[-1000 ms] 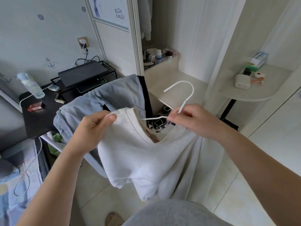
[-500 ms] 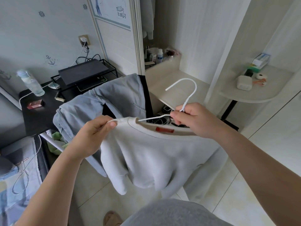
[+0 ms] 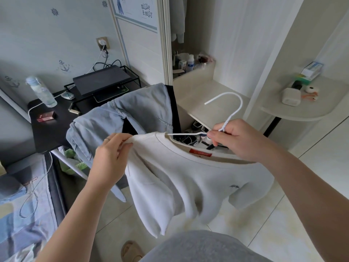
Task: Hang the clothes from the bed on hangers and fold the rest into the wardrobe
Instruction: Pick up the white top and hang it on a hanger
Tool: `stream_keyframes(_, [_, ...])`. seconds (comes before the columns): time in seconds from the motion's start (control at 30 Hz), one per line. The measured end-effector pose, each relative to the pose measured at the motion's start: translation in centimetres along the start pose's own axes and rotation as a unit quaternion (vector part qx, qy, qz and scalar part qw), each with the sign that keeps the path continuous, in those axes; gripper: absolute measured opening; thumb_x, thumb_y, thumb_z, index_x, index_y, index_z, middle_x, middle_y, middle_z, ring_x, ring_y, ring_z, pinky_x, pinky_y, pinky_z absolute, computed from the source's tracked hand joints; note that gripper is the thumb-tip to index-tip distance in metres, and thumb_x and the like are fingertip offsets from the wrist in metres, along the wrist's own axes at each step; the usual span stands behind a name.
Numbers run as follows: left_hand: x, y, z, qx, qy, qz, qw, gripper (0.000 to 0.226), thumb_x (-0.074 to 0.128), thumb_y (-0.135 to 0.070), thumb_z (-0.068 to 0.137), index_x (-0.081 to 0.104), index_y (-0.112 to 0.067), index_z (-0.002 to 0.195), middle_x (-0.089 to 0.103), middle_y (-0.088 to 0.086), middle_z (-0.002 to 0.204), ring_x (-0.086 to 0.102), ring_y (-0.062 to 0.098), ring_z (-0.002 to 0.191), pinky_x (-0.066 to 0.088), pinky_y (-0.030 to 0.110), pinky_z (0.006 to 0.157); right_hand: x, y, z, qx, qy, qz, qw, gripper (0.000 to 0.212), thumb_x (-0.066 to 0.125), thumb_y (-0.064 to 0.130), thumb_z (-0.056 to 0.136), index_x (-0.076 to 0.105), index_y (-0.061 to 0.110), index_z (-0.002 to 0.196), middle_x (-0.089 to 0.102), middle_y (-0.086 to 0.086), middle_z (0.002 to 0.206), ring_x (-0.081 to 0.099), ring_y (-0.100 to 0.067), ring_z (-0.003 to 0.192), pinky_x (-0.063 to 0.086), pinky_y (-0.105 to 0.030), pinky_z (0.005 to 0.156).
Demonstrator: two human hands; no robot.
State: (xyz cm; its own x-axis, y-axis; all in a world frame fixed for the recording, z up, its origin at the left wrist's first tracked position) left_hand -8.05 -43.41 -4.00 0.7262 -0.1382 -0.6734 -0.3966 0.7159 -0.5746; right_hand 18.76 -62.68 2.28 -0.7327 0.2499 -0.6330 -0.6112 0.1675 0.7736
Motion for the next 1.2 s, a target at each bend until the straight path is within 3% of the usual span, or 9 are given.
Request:
stream_keyframes(0.17, [-0.9,-0.6,0.0,0.054,-0.060,0.025,0.996,0.025,0.056,0.008,0.096,0.072,-0.006,0.107,0.059,-0.006,0.104,0.057,0.009,0.091,0.042,0.010,0.085,0.6,-0.7,-0.4,0.019,0.008,0.009,1.000,0.041,0.054,0.025,0.102,0.059,0.014,0.063,0.027,0.010,0.044,0.024,-0.006,0.038,0.022,-0.013,0.042])
stream_keyframes(0.37, [-1.4,-1.0,0.8,0.011,-0.003,0.030,0.999,0.026,0.052,0.001,0.100,0.069,-0.011,0.116,0.060,-0.009,0.108,0.058,0.016,0.103,0.035,0.003,0.088,1.5,-0.2,-0.9,0.009,-0.025,0.070,0.997,0.040,0.055,0.022,0.101,0.058,0.015,0.062,0.025,0.007,0.048,0.022,-0.007,0.041,0.021,-0.017,0.042])
stream_keyframes(0.5, [-0.2,-3.0,0.9,0.044,0.088,0.014,0.995,0.022,0.056,-0.013,0.101,0.067,-0.014,0.121,0.065,-0.002,0.105,0.056,0.018,0.102,0.041,0.019,0.090,2.9,0.3,-0.5,0.001,-0.034,0.084,0.996,0.037,0.055,0.021,0.101,0.062,0.005,0.069,0.029,0.011,0.042,0.025,-0.006,0.039,0.023,-0.014,0.044])
stream_keyframes(0.6, [0.8,-4.0,0.6,0.076,0.080,0.027,0.994,0.020,0.052,-0.019,0.100,0.069,-0.008,0.104,0.059,-0.009,0.091,0.054,0.026,0.085,0.046,0.044,0.083,3.9,0.3,-0.1,-0.011,-0.026,0.096,0.995,0.035,0.056,0.019,0.101,0.065,0.002,0.071,0.032,0.012,0.041,0.029,-0.005,0.038,0.024,-0.011,0.043])
stream_keyframes(0.73, [0.8,-3.3,0.3,0.069,0.038,0.008,0.997,0.020,0.050,-0.018,0.099,0.066,-0.007,0.099,0.058,-0.009,0.084,0.051,0.022,0.081,0.045,0.050,0.079,4.1,0.1,0.5,-0.010,0.001,0.135,0.991,0.023,0.062,0.021,0.099,0.073,0.020,0.078,0.045,0.004,0.049,0.036,-0.006,0.043,0.031,-0.013,0.046])
stream_keyframes(0.83, [0.0,-2.2,0.2,0.040,-0.013,-0.013,0.999,0.013,0.052,-0.018,0.097,0.064,-0.014,0.100,0.054,-0.022,0.082,0.049,0.016,0.084,0.045,0.043,0.080,3.0,-2.0,0.4,0.002,0.035,0.105,0.994,0.016,0.070,0.023,0.093,0.070,0.039,0.097,0.071,-0.001,0.092,0.063,-0.008,0.075,0.048,-0.019,0.069])
stream_keyframes(0.9, [-1.0,-1.0,0.4,0.014,-0.041,-0.023,0.999,0.011,0.052,-0.022,0.097,0.059,-0.031,0.099,0.056,-0.026,0.082,0.049,0.014,0.083,0.044,0.027,0.080,1.9,-4.5,-0.1,0.056,0.071,0.086,0.992,0.026,0.074,0.023,0.090,0.068,0.033,0.113,0.073,0.008,0.108,0.067,-0.002,0.100,0.049,-0.017,0.085])
stream_keyframes(1.07, [-3.4,1.0,1.0,-0.042,-0.063,-0.022,0.997,0.022,0.053,-0.026,0.098,0.056,-0.047,0.091,0.058,-0.035,0.088,0.051,0.004,0.080,0.035,0.001,0.070,-0.3,-9.6,-1.8,0.175,0.088,0.102,0.975,0.013,0.071,0.006,0.090,0.075,0.018,0.095,0.078,0.006,0.089,0.072,-0.006,0.083,0.050,-0.012,0.068])
stream_keyframes(1.2, [-3.2,1.8,1.1,-0.020,-0.048,0.000,0.999,0.016,0.058,-0.013,0.100,0.066,-0.028,0.103,0.059,-0.031,0.088,0.050,0.008,0.086,0.040,0.010,0.079,-1.2,-10.2,-1.5,0.176,0.057,0.051,0.981,0.010,0.076,0.007,0.086,0.076,0.017,0.085,0.077,-0.002,0.081,0.069,-0.008,0.072,0.051,-0.019,0.066])
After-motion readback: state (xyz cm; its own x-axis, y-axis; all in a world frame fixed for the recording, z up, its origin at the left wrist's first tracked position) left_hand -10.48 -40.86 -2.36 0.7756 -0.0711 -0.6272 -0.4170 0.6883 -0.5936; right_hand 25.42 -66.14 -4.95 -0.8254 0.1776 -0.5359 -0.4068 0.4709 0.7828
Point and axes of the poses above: each hand's wrist, its own z-axis towards the middle knuckle, its own x-axis out of the palm, y = z × x, the point moved 1 cm from there along z, towards the middle knuckle
